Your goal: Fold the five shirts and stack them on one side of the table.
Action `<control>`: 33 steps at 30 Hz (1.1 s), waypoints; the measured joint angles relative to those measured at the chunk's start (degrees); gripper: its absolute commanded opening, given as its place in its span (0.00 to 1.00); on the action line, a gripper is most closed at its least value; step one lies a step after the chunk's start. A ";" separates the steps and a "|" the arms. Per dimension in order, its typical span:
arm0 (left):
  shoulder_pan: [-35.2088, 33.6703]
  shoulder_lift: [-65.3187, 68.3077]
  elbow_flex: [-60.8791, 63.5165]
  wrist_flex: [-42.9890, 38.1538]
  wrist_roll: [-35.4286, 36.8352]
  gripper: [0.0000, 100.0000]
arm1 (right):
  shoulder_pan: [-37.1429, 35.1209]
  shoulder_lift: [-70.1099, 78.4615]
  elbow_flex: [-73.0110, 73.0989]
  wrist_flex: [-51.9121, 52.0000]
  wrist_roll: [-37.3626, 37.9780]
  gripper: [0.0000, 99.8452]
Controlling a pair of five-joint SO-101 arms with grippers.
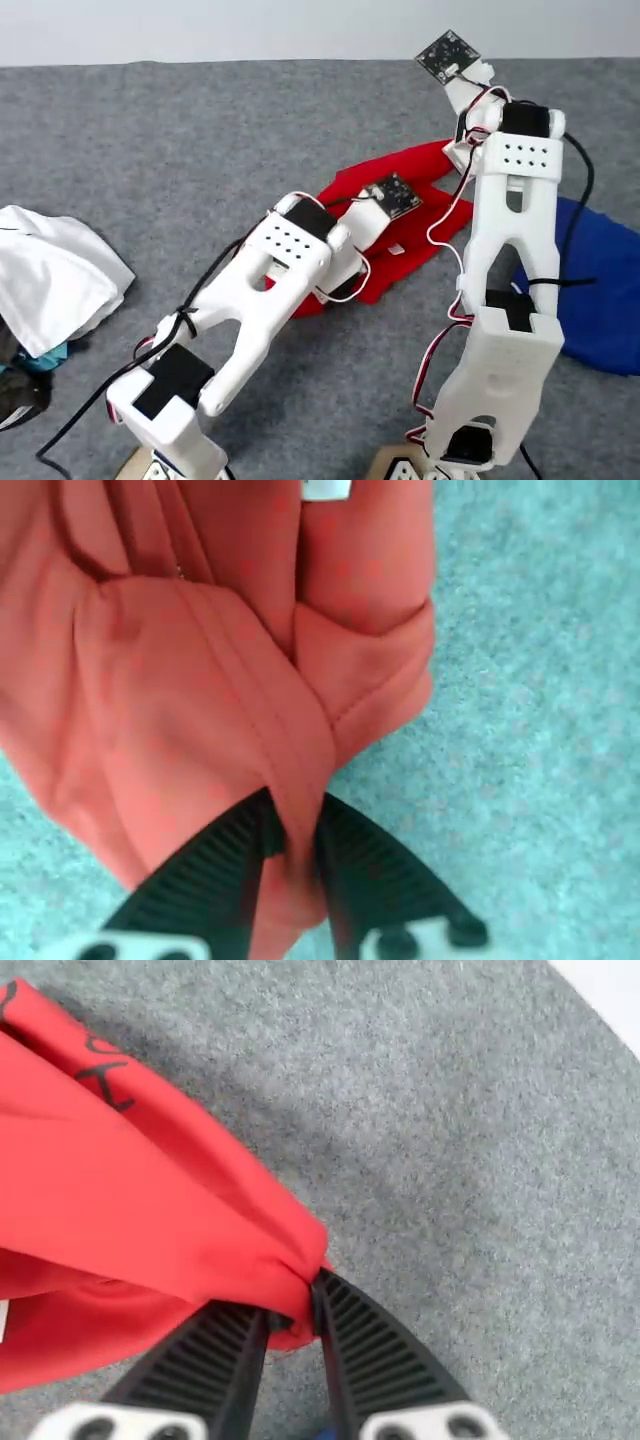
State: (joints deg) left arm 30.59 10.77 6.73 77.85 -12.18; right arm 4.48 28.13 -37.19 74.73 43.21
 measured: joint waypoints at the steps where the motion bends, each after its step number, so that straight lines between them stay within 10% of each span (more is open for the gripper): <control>1: 0.00 0.26 -0.09 0.09 0.00 0.05 | 0.00 0.00 0.00 0.00 0.00 0.01; 33: -6.51 -6.51 -9.32 8.97 -2.37 0.00 | 0.70 -5.71 0.00 2.55 0.00 0.01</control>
State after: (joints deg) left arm 24.09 4.26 -2.59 86.81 -14.55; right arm 5.19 22.42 -37.19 77.27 43.21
